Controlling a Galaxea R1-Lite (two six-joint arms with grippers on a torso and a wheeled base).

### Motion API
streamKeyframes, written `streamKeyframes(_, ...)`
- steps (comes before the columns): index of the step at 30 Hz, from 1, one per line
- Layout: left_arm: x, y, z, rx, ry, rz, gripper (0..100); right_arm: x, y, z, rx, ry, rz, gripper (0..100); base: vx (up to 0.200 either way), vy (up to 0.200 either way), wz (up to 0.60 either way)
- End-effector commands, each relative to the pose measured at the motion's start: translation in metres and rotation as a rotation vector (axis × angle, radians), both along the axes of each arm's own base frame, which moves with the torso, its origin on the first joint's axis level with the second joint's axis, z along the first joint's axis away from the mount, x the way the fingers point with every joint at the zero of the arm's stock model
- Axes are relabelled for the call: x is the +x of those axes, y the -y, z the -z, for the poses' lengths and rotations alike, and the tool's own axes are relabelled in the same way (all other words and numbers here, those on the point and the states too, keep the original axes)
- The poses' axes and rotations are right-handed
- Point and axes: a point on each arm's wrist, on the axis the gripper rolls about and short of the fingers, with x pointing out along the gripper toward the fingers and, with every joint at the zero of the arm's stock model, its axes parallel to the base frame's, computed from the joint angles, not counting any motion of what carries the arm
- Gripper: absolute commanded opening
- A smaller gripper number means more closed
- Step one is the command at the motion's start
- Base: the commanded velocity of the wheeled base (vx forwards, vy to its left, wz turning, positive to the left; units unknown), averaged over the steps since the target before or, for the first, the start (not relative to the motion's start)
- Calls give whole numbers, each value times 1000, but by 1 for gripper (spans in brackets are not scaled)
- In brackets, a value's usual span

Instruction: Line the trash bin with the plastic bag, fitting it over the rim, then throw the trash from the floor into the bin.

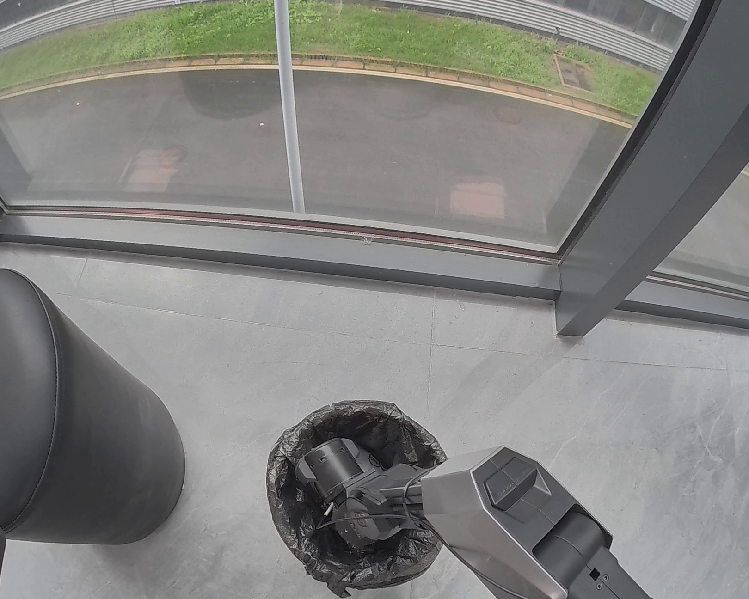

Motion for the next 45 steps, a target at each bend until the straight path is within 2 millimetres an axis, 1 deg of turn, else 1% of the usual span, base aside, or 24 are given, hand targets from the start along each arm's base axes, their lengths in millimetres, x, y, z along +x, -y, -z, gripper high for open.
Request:
streamKeyframes(1,-1,0,2,-1,9,0,100,6,12,19,-20,-20,24,0,0,0,0)
streamKeyframes(6,-1,0,2,-1,9,0,100,10,13,19,-5,-6,28,0,0,0,0)
streamKeyframes(9,-1,0,2,-1,9,0,100,11,15,24,-10,-8,34,0,0,0,0)
streamKeyframes(13,-1,0,2,-1,9,0,100,11,14,20,-5,-3,33,0,0,0,0)
streamKeyframes(18,-1,0,2,-1,9,0,100,14,7,-14,20,36,8,0,0,0,0)
streamKeyframes(20,-1,0,2,-1,9,0,100,14,4,-31,39,58,1,0,0,0,0)
streamKeyframes(21,-1,0,2,-1,9,0,100,14,3,-36,44,63,0,0,0,0,0)
streamKeyframes(22,-1,0,2,-1,9,0,100,13,0,-46,54,75,-7,0,0,0,0)
streamKeyframes(23,-1,0,2,-1,9,0,100,13,0,-47,55,76,-8,0,0,0,0)
streamKeyframes(25,-1,0,2,-1,9,0,100,8,-5,-65,62,88,-24,0,0,0,0)
streamKeyframes(30,-1,0,2,-1,9,0,100,2,-9,-97,69,114,-43,0,0,0,0)
streamKeyframes(35,-1,0,2,-1,9,0,100,-2,-9,-131,83,140,-61,0,0,0,0)
streamKeyframes(39,-1,0,2,-1,9,0,100,-8,-7,-162,97,159,-67,0,0,0,0)
streamKeyframes(40,-1,0,2,-1,9,0,100,-9,-7,-163,99,160,-69,0,0,0,0)
streamKeyframes(41,-1,0,2,-1,9,0,100,-12,-6,-175,104,169,-70,0,0,0,0)
streamKeyframes(43,-1,0,2,-1,9,0,100,-15,-4,-187,99,187,-65,0,0,0,0)
streamKeyframes(44,-1,0,2,-1,9,0,100,-16,-4,-189,97,189,-66,0,0,0,0)
streamKeyframes(45,-1,0,2,-1,9,0,100,-19,-4,-200,96,209,-64,0,0,0,0)
